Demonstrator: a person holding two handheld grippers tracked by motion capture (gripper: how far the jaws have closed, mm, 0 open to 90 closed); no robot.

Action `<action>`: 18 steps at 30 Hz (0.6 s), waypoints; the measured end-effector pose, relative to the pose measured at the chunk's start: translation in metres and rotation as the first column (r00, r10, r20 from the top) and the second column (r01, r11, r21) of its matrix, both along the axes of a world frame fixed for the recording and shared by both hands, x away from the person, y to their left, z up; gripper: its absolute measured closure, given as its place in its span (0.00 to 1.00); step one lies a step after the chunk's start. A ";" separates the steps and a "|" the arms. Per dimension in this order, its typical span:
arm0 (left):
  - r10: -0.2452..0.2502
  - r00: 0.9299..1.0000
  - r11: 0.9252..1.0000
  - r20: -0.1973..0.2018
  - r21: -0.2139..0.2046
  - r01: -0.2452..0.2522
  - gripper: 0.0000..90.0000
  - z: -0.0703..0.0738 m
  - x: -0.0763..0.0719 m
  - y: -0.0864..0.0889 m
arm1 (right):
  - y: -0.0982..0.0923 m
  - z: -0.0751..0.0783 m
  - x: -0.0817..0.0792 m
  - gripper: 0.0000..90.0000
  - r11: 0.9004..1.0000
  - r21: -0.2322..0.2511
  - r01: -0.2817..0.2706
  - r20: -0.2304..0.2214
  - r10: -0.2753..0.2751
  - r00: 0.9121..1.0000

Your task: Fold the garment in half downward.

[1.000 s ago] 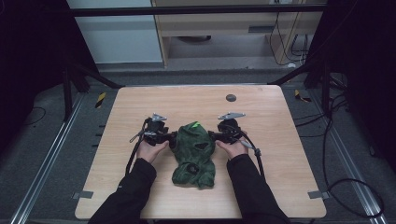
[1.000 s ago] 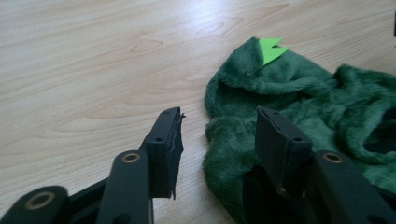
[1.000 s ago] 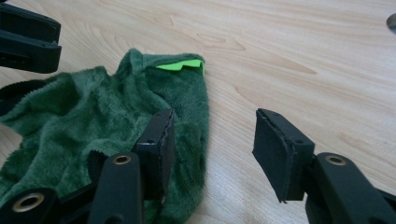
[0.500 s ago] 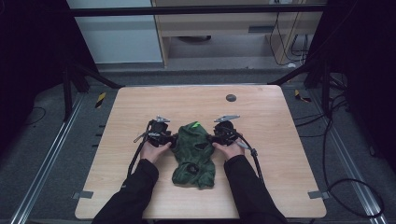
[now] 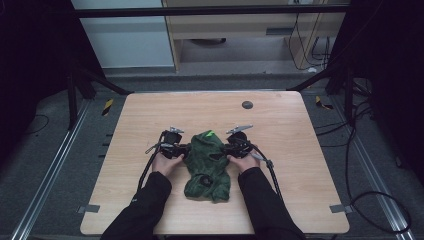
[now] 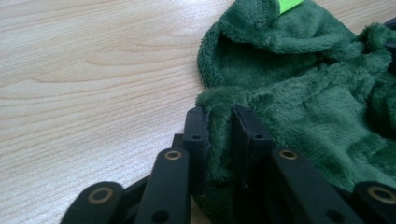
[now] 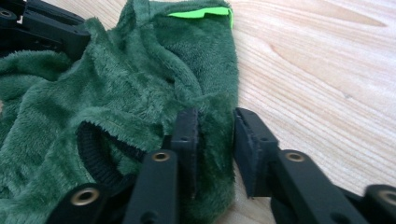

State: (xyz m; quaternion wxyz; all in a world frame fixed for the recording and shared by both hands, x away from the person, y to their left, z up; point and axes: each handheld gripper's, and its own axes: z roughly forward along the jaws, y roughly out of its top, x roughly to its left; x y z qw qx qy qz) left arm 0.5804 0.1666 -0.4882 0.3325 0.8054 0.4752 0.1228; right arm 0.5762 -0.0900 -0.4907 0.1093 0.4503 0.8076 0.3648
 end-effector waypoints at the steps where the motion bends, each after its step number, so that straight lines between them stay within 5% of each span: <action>1: 0.000 1.000 1.000 0.001 0.001 0.000 0.90 0.000 -0.001 -0.001 | 0.000 0.000 0.000 0.87 1.000 -0.004 -0.003 0.000 0.003 1.000; 18: -0.013 1.000 1.000 0.018 -0.012 0.013 0.98 0.009 -0.003 -0.001 | 0.000 0.008 -0.003 0.96 1.000 0.015 -0.005 0.005 0.005 1.000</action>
